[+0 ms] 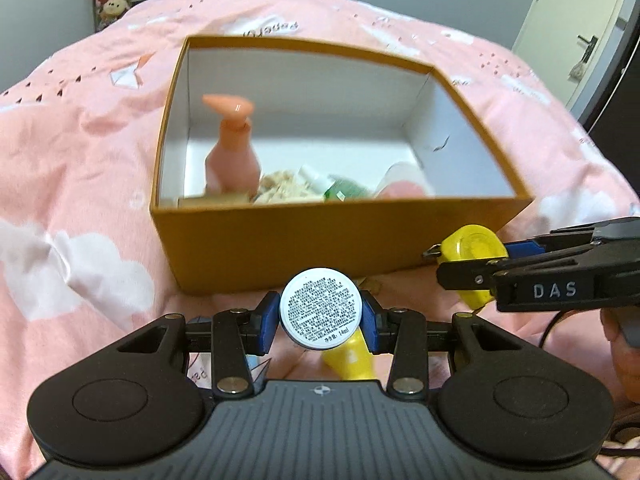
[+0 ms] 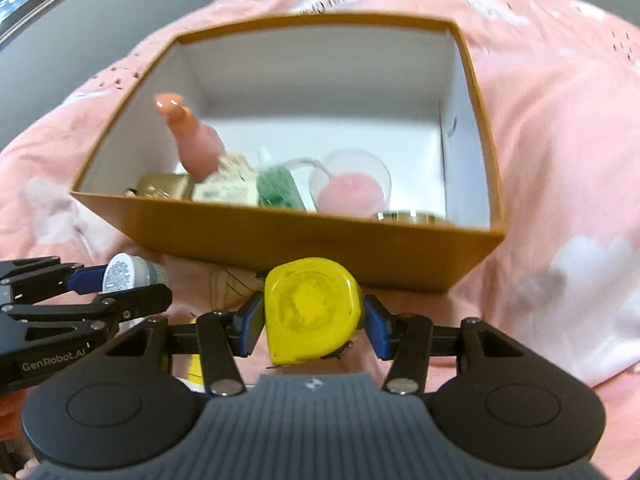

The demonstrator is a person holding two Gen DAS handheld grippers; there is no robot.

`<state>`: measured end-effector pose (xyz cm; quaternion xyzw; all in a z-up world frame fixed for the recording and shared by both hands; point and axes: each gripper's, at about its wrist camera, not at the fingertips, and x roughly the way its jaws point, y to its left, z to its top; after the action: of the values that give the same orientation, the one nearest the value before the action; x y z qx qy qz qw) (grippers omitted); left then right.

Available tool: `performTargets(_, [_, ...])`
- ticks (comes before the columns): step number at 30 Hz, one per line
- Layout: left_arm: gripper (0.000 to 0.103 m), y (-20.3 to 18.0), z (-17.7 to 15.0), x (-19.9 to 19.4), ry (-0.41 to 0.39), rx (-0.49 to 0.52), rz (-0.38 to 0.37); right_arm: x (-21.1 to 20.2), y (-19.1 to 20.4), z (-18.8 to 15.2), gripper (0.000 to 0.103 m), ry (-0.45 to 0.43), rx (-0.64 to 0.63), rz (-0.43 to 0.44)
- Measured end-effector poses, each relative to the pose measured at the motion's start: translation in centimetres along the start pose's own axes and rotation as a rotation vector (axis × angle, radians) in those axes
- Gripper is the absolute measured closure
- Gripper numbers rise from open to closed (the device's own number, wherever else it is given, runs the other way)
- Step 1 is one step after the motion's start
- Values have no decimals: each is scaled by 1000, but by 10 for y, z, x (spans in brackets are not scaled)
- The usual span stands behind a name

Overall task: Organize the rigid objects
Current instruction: 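Lift the white jar and yellow case and carry them into the box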

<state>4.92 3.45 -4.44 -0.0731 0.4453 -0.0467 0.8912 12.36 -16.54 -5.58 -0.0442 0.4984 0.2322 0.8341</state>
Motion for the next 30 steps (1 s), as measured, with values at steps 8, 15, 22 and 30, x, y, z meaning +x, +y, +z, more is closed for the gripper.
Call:
performTargets(8, [56,-13,18,-23,-61,22,-25,-37,11,10,51,-58,-62,36])
performTargets(15, [56,-18,42,-21,-121,32,-31,-54,16,26,51,-129,-106,27])
performTargets(22, [56,-16,69,2,-118,13,-53,-41,10,60,51,-157,-164,-32])
performTargets(30, [56,-8,96,38,-95,-33,-40,-4,-2,102,51,-132,-224,-105])
